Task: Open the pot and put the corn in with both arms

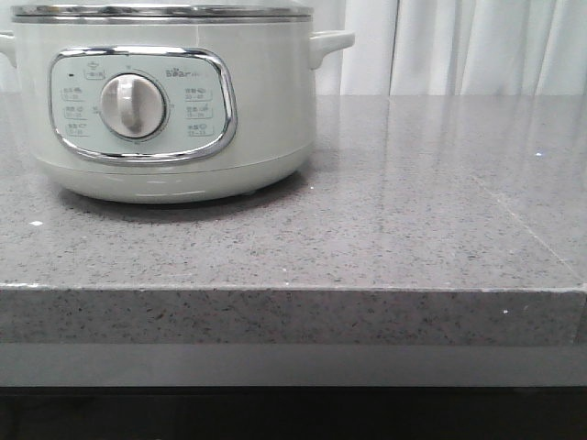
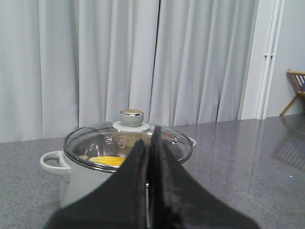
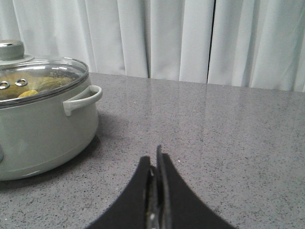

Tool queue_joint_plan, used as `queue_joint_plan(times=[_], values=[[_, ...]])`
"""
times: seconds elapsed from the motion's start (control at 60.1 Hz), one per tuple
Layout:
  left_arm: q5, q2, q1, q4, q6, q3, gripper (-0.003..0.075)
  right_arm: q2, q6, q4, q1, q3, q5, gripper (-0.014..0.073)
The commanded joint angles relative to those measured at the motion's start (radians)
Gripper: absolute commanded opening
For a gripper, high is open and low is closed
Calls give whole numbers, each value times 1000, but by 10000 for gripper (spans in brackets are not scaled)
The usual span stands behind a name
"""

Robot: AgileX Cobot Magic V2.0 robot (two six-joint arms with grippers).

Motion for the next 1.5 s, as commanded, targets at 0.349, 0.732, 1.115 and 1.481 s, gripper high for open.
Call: queue_joint_plan(times=[0.349,0.732,1.115,1.481], values=[[-77,3,16,206,-189,44,-18,4,-6,3,-5,-26,-80,-72],[-84,-77,358,230,-229,347,-18,5,-6,3,-5,-26,-80,-72],[-241,-80,458,208,-231,493,-18,5,-6,3,-5,-26,-80,-72],[-243,-80,458,201,-231,491,-18,5,-6,3,-5,-26,-80,-72]])
